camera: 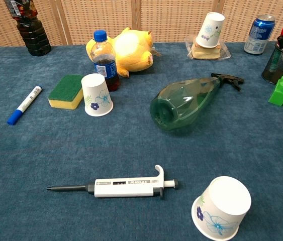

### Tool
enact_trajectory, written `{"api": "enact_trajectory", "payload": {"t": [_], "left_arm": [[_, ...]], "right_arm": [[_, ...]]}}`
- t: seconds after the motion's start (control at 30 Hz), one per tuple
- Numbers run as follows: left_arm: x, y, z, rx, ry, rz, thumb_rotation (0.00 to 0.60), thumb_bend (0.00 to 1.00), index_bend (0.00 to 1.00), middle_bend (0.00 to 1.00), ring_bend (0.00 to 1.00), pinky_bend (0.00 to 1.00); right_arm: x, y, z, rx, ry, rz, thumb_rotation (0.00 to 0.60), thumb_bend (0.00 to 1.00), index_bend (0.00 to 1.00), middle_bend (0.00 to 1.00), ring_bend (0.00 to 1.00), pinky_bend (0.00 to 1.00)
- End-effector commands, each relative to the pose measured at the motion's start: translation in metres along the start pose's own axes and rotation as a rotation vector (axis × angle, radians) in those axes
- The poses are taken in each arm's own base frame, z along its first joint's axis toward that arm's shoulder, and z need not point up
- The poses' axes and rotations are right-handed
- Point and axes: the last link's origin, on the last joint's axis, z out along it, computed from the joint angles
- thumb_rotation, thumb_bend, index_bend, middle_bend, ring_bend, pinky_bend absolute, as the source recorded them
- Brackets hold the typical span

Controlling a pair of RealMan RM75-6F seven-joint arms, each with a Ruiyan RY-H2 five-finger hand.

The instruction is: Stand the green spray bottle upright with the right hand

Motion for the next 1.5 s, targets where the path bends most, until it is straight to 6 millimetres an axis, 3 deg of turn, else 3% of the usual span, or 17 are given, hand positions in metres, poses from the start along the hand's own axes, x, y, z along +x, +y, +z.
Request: {"api": "enact_trajectory", "payload": {"t": [0.03, 0.6, 0.9, 1.03, 1.1, 1.23, 1.5], "left_arm": [[0.000, 0.000, 0.001, -0.001, 0.000, 0.000, 0.531, 0.24, 0.38, 0.32, 0.29, 0.14], [0.002, 0.000, -0.003, 0.004, 0.007, -0.003, 0.535, 0.24, 0.37, 0.32, 0.29, 0.15], [0.006, -0.004, -0.002, -0.003, 0.006, -0.017, 0.530, 0.24, 0.37, 0.32, 0.29, 0.15], [0.005, -0.006, -0.003, -0.002, 0.000, -0.025, 0.531, 0.24, 0.37, 0.32, 0.29, 0.13], [0.005, -0.007, -0.003, 0.000, 0.000, -0.026, 0.527, 0.24, 0.37, 0.32, 0.29, 0.12], [0.006, -0.009, -0.003, 0.006, 0.005, -0.023, 0.540, 0.24, 0.37, 0.32, 0.29, 0.10], [0.006, -0.009, 0.002, 0.006, -0.010, -0.014, 0.534, 0.24, 0.37, 0.32, 0.29, 0.11]], "right_arm": [[0.000, 0.000, 0.001, -0.001, -0.001, -0.002, 0.600, 0.28, 0.00, 0.06, 0.00, 0.03], [-0.001, -0.006, 0.008, 0.043, -0.005, 0.103, 0.600, 0.28, 0.00, 0.06, 0.00, 0.03], [0.009, -0.043, 0.048, 0.223, -0.056, 0.315, 0.594, 0.31, 0.00, 0.07, 0.00, 0.04], [0.018, -0.063, 0.072, 0.287, -0.099, 0.401, 0.409, 0.31, 0.00, 0.18, 0.06, 0.23], [0.022, -0.069, 0.083, 0.299, -0.116, 0.435, 0.359, 0.31, 0.00, 0.20, 0.09, 0.30], [0.024, -0.082, 0.100, 0.318, -0.155, 0.495, 0.328, 0.30, 0.00, 0.21, 0.11, 0.31], [0.018, -0.120, 0.129, 0.391, -0.238, 0.543, 0.326, 0.30, 0.00, 0.22, 0.11, 0.31]]}}
